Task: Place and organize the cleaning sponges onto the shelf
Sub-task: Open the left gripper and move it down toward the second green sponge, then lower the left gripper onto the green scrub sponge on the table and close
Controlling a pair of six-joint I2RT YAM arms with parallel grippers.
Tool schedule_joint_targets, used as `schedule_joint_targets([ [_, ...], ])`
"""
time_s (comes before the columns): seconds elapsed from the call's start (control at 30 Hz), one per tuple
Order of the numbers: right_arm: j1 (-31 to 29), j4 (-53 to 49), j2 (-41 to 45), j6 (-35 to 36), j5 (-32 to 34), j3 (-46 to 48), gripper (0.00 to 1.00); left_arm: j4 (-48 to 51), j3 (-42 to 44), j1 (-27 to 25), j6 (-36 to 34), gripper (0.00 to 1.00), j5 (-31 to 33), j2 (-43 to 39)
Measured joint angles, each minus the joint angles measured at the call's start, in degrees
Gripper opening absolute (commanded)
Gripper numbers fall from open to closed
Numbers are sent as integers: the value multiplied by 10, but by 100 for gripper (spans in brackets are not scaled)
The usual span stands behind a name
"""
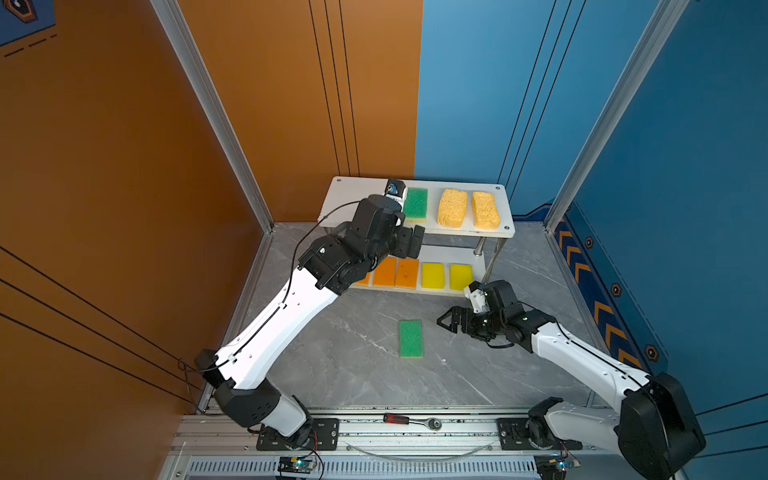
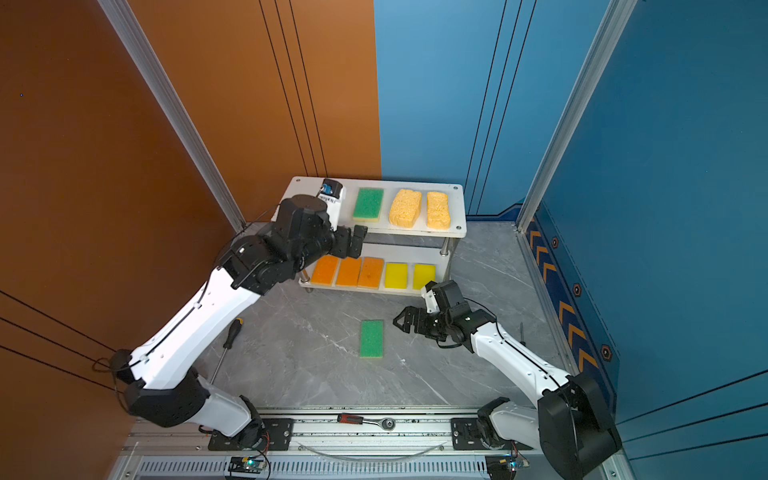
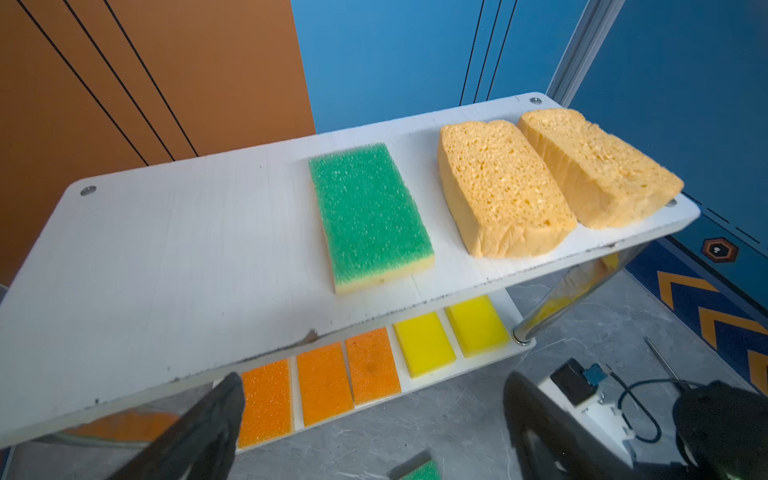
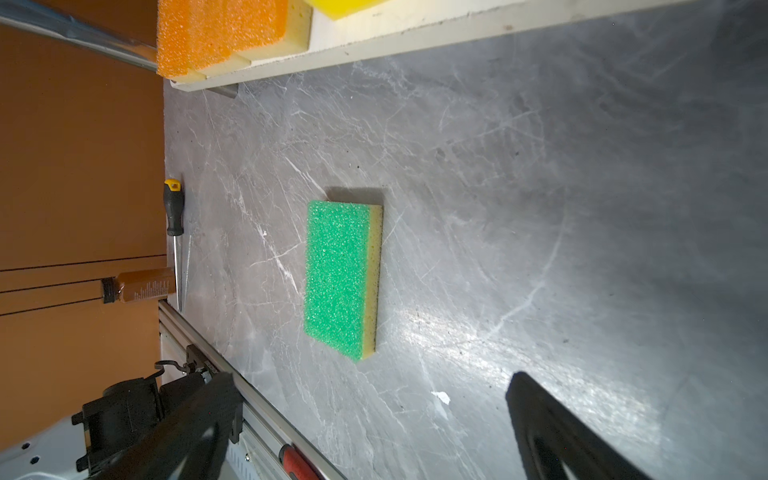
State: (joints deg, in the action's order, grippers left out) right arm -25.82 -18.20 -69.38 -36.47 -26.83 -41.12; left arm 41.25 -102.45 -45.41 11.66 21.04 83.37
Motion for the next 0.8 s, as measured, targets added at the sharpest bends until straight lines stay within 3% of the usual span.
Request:
schedule_joint_targets([
  [0.17, 3, -11, 7, 0, 0, -10, 100, -57, 187, -17, 33, 98, -1, -106],
  [0.33, 6, -24, 14, 0, 4, -15, 100, -102, 312, -22, 88, 98, -4, -160],
  [0.63, 21, -33, 33, -11, 41, -15, 100, -148, 489, -46, 241, 98, -15, -125],
  [0.8, 26, -33, 35, -15, 46, -15, 100, -159, 533, -73, 291, 98, -16, -99],
])
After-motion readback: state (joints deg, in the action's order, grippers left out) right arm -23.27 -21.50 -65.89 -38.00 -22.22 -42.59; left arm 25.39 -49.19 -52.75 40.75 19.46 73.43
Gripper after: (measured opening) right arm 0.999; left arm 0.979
